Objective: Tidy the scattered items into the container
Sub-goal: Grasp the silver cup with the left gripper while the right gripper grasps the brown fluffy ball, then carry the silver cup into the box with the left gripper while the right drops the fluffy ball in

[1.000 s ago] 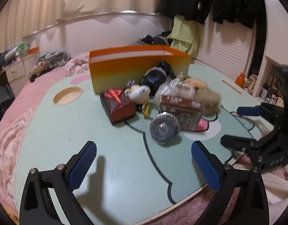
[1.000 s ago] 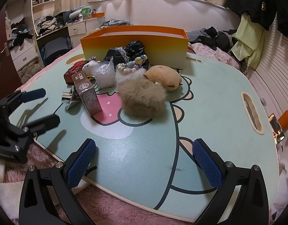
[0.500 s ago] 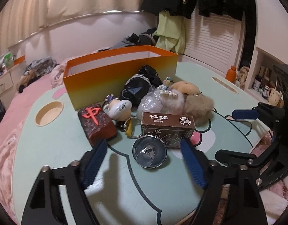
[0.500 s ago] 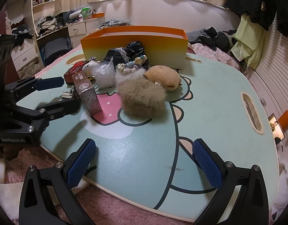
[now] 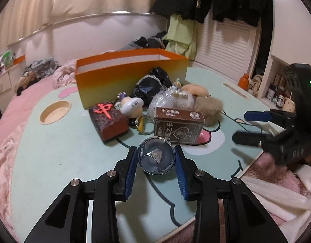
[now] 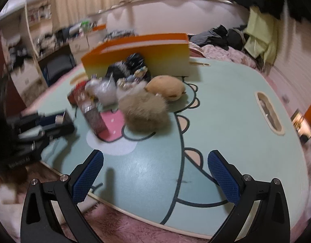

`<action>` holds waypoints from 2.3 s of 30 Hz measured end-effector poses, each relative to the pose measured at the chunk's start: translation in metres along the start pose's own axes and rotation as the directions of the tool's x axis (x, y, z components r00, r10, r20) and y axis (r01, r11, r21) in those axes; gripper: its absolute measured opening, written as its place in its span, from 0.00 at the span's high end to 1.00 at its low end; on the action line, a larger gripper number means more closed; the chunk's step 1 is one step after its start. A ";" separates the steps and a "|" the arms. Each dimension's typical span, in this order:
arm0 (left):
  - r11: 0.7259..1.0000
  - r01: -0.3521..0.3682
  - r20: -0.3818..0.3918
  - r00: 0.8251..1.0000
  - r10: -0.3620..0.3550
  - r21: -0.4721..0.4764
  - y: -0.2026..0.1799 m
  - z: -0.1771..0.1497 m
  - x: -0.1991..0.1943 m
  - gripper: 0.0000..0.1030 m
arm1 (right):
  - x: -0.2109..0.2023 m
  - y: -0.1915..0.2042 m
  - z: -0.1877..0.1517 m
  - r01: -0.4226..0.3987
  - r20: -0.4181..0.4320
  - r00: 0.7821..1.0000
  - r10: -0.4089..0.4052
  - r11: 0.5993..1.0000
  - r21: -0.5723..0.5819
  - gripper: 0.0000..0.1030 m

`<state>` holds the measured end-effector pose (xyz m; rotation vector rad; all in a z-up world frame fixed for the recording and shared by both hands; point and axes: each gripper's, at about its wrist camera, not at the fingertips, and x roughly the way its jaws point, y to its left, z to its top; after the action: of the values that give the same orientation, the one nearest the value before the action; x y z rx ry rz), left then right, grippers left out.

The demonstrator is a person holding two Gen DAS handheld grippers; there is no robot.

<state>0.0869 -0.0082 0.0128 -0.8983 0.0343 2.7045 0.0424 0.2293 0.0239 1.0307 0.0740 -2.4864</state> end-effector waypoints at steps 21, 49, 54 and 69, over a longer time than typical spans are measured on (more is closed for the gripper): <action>0.999 0.000 0.052 0.999 0.003 -0.052 0.013 0.010 -0.014 0.67 | 0.025 0.013 0.035 -0.030 -0.031 0.999 0.032 0.998 0.048 0.59; 0.983 -0.144 -0.032 0.989 0.142 -0.110 0.086 0.172 0.095 0.66 | 0.084 0.000 0.183 -0.047 0.000 0.999 0.047 0.999 -0.011 0.59; 0.979 -0.133 -0.113 0.987 0.116 -0.152 0.098 0.173 0.119 0.66 | 0.102 0.003 0.193 -0.055 -0.037 0.998 0.055 0.998 -0.018 0.59; 0.981 -0.088 -0.097 0.993 0.072 -0.175 0.095 0.175 0.099 0.16 | 0.111 -0.017 0.201 -0.055 -0.068 0.996 0.064 0.991 0.123 0.42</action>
<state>-0.1173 -0.0535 0.0894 -1.0926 -0.1594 2.7735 -0.1660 0.1590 0.0907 1.1550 -0.0854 -2.4247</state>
